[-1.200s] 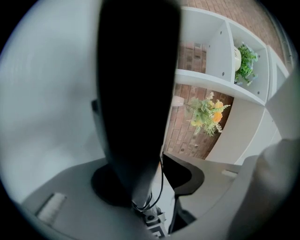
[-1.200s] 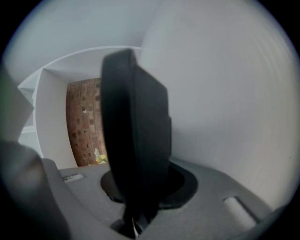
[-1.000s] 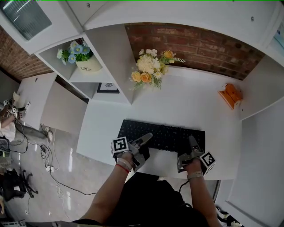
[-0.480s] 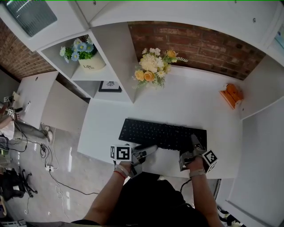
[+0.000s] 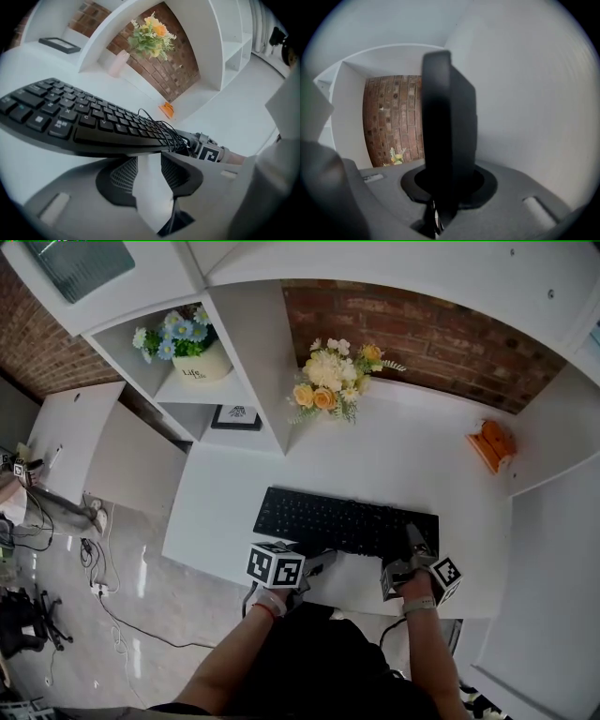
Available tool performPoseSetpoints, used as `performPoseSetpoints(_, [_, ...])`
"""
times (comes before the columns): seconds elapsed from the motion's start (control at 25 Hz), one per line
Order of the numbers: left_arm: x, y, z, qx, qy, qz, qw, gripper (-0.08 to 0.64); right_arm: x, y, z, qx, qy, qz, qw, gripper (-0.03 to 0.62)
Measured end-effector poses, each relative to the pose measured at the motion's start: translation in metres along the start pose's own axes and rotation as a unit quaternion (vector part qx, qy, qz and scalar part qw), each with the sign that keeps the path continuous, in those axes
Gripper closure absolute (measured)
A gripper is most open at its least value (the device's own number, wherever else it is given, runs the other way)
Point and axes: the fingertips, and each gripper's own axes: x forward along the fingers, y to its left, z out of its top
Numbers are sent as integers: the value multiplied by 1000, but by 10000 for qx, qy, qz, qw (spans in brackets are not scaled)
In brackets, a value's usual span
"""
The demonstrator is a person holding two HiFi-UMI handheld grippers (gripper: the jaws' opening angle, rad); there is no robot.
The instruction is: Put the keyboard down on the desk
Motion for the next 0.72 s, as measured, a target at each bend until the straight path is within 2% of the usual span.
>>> performPoseSetpoints(0.24, [2, -6, 2, -365, -214, -287, 9987, 439, 0, 10, -6, -91, 242, -113, 9996, 514])
performPoseSetpoints(0.48, [2, -7, 8, -509, -413, -388, 9971, 455, -8, 20, -23, -392, 962, 151, 9945, 442])
performPoseSetpoints(0.6, [1, -3, 13, -551, -479, -349, 9967, 469, -19, 20, -32, -802, 1359, 174, 9873, 413])
performPoseSetpoints(0.72, [1, 0, 12, -553, -408, -304, 9972, 471, -30, 17, -40, -1308, 1771, 146, 9754, 391])
